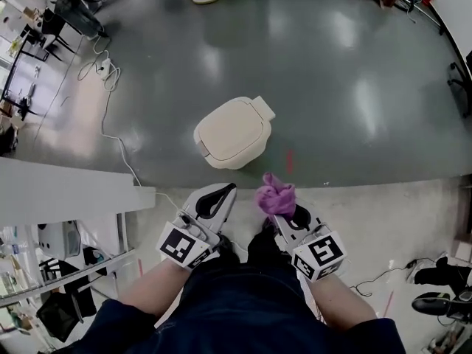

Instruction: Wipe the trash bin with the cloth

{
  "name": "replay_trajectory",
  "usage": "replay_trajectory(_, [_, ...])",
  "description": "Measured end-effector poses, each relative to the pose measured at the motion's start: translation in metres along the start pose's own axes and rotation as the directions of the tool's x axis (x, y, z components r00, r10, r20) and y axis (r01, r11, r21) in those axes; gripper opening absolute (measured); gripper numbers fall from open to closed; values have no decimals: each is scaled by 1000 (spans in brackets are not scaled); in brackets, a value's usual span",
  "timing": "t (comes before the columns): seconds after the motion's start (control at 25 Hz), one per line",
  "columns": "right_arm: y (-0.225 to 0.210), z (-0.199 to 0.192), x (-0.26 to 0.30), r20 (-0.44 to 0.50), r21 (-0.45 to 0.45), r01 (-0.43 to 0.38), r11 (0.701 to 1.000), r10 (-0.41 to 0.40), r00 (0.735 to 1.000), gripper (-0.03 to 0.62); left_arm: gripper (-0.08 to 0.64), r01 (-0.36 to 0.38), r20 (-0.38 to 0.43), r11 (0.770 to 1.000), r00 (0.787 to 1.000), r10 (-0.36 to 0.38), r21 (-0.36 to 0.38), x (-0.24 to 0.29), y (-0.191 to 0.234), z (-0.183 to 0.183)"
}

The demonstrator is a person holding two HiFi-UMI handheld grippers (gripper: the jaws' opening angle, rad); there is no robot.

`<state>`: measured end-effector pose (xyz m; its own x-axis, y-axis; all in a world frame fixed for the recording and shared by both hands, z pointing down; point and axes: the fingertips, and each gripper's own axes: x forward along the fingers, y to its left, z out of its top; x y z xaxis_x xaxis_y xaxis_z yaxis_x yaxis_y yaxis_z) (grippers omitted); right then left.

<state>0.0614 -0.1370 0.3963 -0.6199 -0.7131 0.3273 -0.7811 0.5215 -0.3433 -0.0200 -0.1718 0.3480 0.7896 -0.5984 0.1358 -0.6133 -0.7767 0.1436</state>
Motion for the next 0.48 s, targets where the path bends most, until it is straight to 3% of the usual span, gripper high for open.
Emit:
replay_trajectory(0.2, [-45,-19,29,-36,13,58,998,-57,998,77,-12,-78,-31,997,996,78,7,26,52,-30])
replay_trajectory(0.48, [-85,-62,78,-2,90,200,976,-201,980,77,-12,-49,-110,997,992,54,54,49,112,-100])
